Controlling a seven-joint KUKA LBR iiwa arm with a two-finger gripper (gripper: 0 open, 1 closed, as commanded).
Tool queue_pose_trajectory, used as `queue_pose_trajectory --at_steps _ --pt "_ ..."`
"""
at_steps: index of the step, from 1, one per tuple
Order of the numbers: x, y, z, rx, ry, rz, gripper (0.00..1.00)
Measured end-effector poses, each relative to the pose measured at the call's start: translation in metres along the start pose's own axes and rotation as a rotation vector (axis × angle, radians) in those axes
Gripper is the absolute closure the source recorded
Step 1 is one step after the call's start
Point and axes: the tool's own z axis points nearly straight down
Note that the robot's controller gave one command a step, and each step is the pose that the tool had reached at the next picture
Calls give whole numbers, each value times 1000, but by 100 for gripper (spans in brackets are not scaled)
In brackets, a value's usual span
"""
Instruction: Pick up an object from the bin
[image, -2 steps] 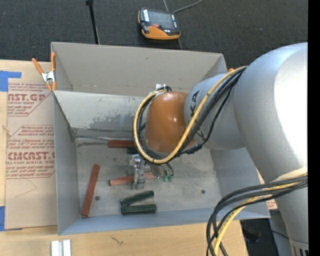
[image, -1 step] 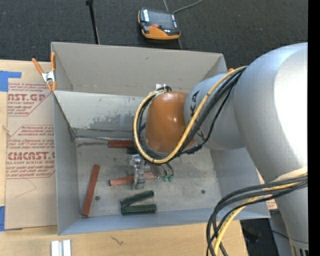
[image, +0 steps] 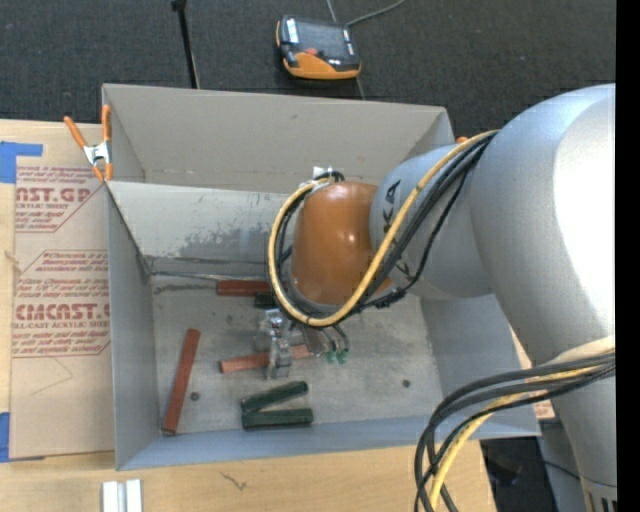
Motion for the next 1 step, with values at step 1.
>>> queue_pose_trajectory --at_steps 1 --pt "1 0 -14 1 2 0 100"
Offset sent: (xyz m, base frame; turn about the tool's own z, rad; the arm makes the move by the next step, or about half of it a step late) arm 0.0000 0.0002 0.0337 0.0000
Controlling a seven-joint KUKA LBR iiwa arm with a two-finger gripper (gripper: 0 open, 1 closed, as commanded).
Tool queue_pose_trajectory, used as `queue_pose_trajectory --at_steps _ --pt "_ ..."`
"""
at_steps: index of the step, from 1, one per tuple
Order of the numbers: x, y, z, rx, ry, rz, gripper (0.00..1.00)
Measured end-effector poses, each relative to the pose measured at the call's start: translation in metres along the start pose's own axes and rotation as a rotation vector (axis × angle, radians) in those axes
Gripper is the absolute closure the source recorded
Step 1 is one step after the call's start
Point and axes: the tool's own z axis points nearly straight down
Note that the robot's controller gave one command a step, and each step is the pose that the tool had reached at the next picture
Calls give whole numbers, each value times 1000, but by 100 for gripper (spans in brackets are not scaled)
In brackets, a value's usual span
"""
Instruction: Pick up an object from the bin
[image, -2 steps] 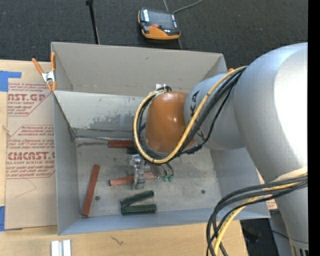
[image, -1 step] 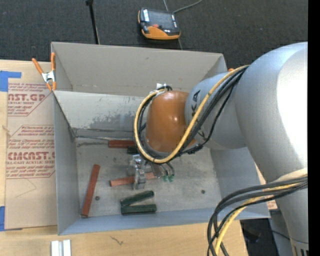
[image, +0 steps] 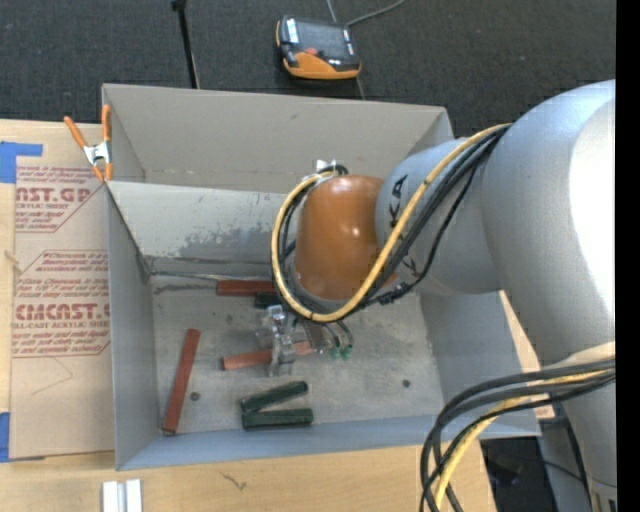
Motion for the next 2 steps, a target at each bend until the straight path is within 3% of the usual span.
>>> queue_pose_trajectory --at_steps 2 --pt "0 0 -19 0 -2 0 100"
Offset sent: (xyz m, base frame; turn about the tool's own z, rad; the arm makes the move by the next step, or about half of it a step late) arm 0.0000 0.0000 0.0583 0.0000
